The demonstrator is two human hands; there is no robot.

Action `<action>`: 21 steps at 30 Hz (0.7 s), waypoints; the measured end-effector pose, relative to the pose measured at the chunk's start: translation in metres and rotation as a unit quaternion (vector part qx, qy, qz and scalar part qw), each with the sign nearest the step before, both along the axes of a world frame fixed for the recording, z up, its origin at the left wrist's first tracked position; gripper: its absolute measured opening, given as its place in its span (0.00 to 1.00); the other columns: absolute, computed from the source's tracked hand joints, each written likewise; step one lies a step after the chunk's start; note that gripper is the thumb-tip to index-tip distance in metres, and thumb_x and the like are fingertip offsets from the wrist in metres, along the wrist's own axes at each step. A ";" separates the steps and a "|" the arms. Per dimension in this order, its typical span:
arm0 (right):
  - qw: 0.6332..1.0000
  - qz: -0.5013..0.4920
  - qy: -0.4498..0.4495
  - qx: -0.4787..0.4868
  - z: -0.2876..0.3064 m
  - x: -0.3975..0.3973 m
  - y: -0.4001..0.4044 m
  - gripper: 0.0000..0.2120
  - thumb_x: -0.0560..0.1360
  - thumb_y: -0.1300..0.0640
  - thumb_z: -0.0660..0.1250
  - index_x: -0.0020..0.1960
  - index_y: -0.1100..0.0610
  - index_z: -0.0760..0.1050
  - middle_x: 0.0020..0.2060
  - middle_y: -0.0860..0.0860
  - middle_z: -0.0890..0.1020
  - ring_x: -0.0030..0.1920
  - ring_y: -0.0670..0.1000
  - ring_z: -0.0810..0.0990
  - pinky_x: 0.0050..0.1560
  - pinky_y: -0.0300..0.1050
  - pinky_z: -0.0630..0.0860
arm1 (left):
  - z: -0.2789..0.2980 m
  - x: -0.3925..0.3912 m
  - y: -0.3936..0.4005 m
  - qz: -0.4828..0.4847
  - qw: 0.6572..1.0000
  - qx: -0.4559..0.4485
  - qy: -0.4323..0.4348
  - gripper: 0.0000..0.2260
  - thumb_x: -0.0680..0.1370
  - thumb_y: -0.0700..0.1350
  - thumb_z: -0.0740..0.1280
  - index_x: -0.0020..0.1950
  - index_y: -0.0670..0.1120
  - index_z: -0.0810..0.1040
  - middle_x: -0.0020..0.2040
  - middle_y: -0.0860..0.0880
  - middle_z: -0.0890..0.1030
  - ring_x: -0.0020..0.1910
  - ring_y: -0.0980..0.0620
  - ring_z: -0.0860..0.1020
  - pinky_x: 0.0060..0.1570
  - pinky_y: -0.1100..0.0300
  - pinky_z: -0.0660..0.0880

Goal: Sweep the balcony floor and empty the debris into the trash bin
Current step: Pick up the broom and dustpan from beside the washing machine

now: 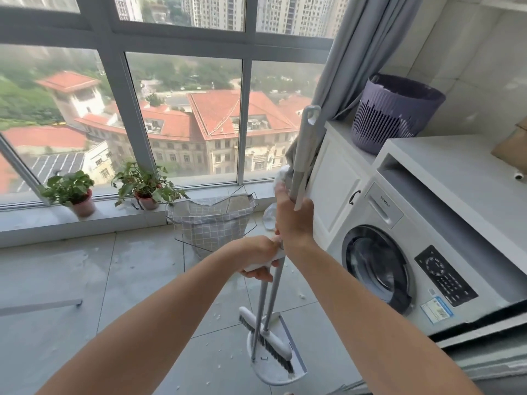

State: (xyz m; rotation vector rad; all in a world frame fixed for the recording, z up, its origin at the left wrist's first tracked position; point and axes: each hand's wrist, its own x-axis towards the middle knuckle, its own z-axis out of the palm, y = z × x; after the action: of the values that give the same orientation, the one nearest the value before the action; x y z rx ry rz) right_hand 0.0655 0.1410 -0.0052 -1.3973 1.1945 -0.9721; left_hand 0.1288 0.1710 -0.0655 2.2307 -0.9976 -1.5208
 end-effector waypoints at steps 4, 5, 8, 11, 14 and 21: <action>1.000 -0.004 -0.027 0.013 0.006 -0.019 -0.026 0.19 0.80 0.47 0.62 0.33 0.52 0.65 0.28 0.50 0.70 0.32 0.52 0.73 0.40 0.53 0.73 | -0.001 -0.014 -0.010 0.001 0.997 -0.072 -0.035 0.22 0.82 0.58 0.48 0.39 0.45 0.71 0.30 0.47 0.68 0.22 0.51 0.64 0.25 0.65 0.59; 0.999 0.007 -0.031 0.014 0.003 -0.024 -0.036 0.17 0.79 0.46 0.62 0.34 0.51 0.66 0.28 0.50 0.70 0.31 0.52 0.72 0.38 0.52 0.72 | 0.001 -0.018 -0.014 -0.005 0.995 -0.086 -0.046 0.22 0.83 0.57 0.49 0.40 0.45 0.72 0.30 0.47 0.67 0.22 0.51 0.64 0.25 0.65 0.59; 0.997 0.045 -0.055 0.033 -0.004 -0.037 -0.064 0.19 0.78 0.44 0.62 0.32 0.50 0.64 0.21 0.48 0.66 0.23 0.52 0.66 0.28 0.46 0.65 | 0.005 -0.026 -0.026 -0.037 0.990 -0.111 -0.074 0.23 0.83 0.58 0.51 0.41 0.44 0.75 0.30 0.46 0.69 0.22 0.50 0.66 0.24 0.64 0.61; 0.991 0.082 -0.095 0.053 -0.006 -0.051 -0.082 0.24 0.80 0.46 0.61 0.29 0.54 0.61 0.18 0.49 0.62 0.17 0.51 0.62 0.22 0.40 0.61 | 0.009 -0.033 -0.032 -0.065 0.987 -0.115 -0.090 0.23 0.82 0.59 0.52 0.40 0.45 0.75 0.29 0.45 0.69 0.24 0.49 0.66 0.25 0.61 0.62; 0.982 0.125 -0.121 0.073 -0.008 -0.061 -0.096 0.25 0.79 0.43 0.61 0.28 0.54 0.60 0.19 0.49 0.61 0.17 0.50 0.61 0.22 0.40 0.62 | 0.013 -0.048 -0.040 -0.074 0.986 -0.107 -0.104 0.22 0.83 0.58 0.53 0.38 0.47 0.74 0.29 0.44 0.68 0.24 0.48 0.65 0.26 0.60 0.62; 0.977 -0.062 -0.122 0.164 -0.011 -0.100 -0.177 0.20 0.76 0.38 0.63 0.37 0.54 0.68 0.24 0.48 0.66 0.18 0.48 0.61 0.22 0.38 0.61 | 0.003 -0.013 -0.003 0.017 0.995 -0.039 -0.092 0.30 0.81 0.65 0.47 0.38 0.45 0.77 0.30 0.48 0.67 0.24 0.51 0.65 0.26 0.62 0.61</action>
State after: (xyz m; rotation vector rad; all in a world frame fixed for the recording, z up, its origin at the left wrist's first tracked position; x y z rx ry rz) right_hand -0.0346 -0.0362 -0.0157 -0.9243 1.2033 -0.9510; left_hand 0.1156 0.1677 -0.0627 2.3534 -1.0459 -1.2577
